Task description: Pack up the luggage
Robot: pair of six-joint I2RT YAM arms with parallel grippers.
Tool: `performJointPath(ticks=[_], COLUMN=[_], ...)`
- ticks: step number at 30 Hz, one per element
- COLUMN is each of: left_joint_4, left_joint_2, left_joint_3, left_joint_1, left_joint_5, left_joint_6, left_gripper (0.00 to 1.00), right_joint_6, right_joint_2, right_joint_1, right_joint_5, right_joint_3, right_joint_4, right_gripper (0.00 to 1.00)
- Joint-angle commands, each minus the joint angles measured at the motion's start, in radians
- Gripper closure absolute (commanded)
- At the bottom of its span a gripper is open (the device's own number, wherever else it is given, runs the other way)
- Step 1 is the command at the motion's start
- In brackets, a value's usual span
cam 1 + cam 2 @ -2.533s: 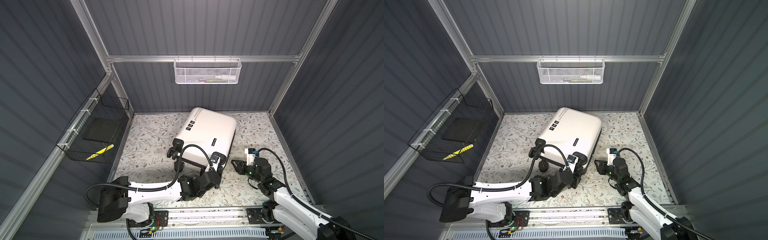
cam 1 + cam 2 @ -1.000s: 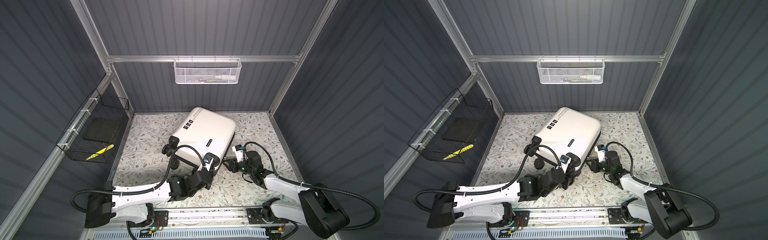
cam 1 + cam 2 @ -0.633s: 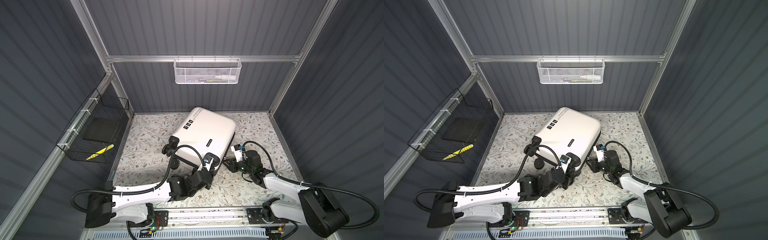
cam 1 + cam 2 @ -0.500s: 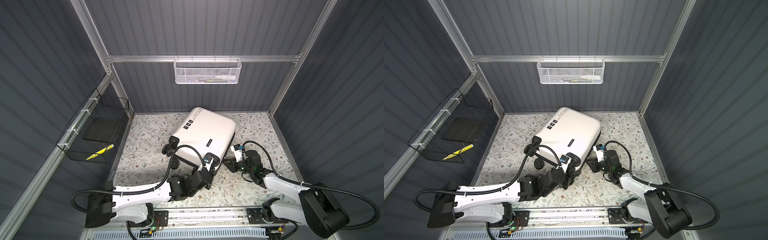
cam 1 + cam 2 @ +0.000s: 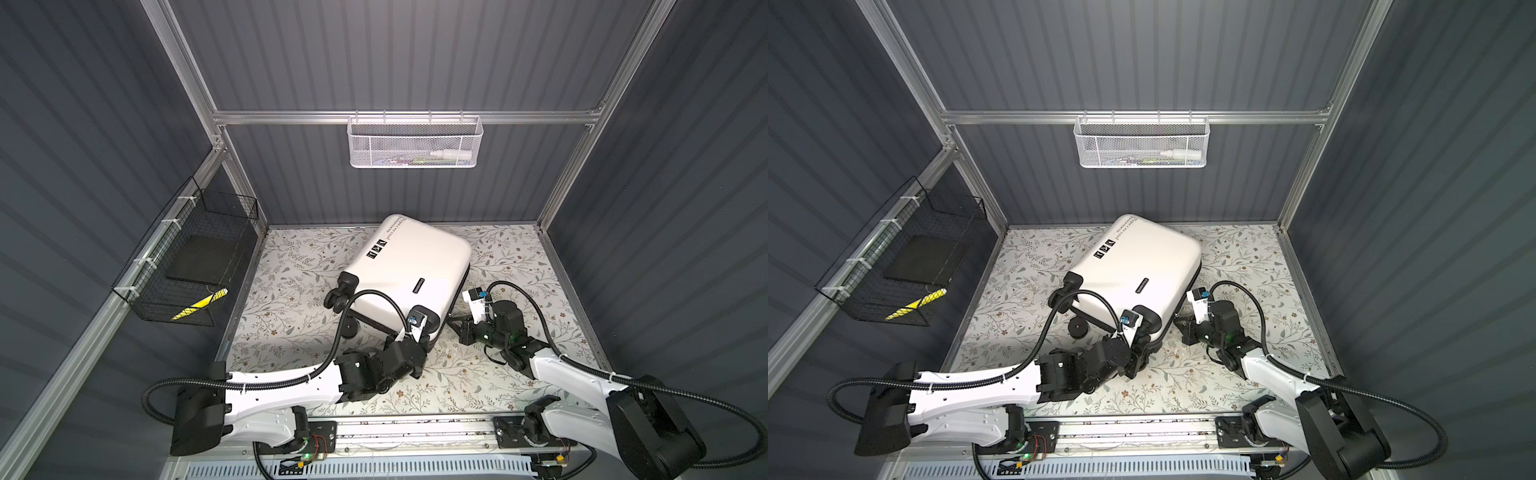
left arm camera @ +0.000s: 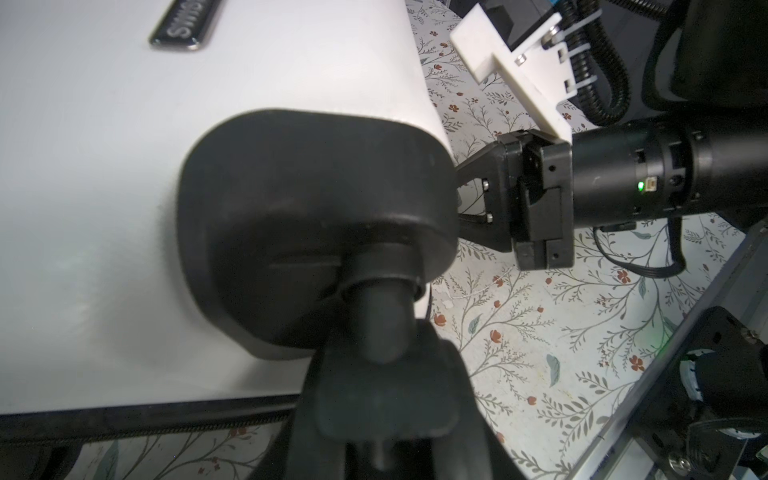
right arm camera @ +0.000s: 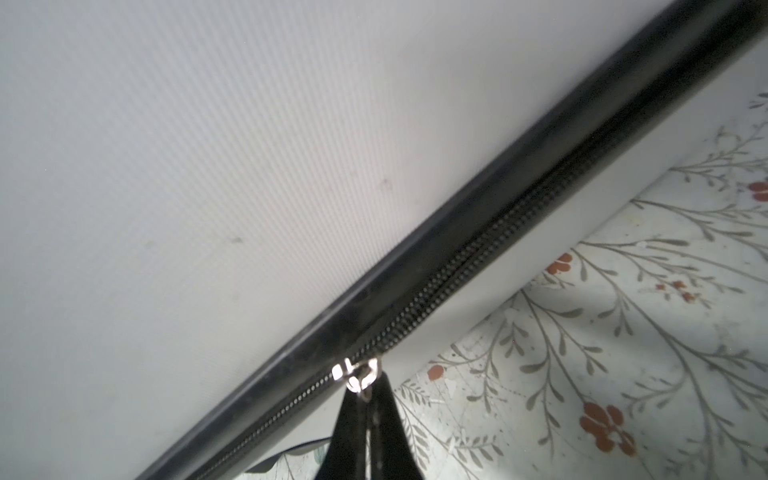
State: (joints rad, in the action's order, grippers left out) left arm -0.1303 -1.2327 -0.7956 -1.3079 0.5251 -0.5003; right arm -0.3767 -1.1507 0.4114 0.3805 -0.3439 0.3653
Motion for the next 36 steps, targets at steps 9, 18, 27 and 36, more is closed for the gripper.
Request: performJointPath(ticks=[9, 18, 27, 36], left_joint_4=[0.143, 0.166, 0.192, 0.183], left_joint_2=[0.048, 0.089, 0.064, 0.041], left_joint_3=[0.013, 0.072, 0.078, 0.069], left_joint_1=[0.004, 0.004, 0.007, 0.028], left_joint_5=[-0.074, -0.134, -0.179, -0.171], left_joint_6=[0.018, 0.024, 0.054, 0.037], left_gripper=[1.0, 1.0, 1.0, 1.0], right_joint_6=[-0.146, -0.162, -0.153, -0.142], right_joint_2=[-0.089, -0.29, -0.53, -0.523], right_joint_1=[-0.069, -0.264, -0.381, -0.386], right_joint_5=[-0.341, -0.286, -0.102, -0.062], right_joint_3=[-0.077, -0.283, -0.551, -0.521], right_joint_4=[-0.007, -0.003, 0.047, 0.019], right_gripper=[1.0, 1.0, 1.0, 0.92])
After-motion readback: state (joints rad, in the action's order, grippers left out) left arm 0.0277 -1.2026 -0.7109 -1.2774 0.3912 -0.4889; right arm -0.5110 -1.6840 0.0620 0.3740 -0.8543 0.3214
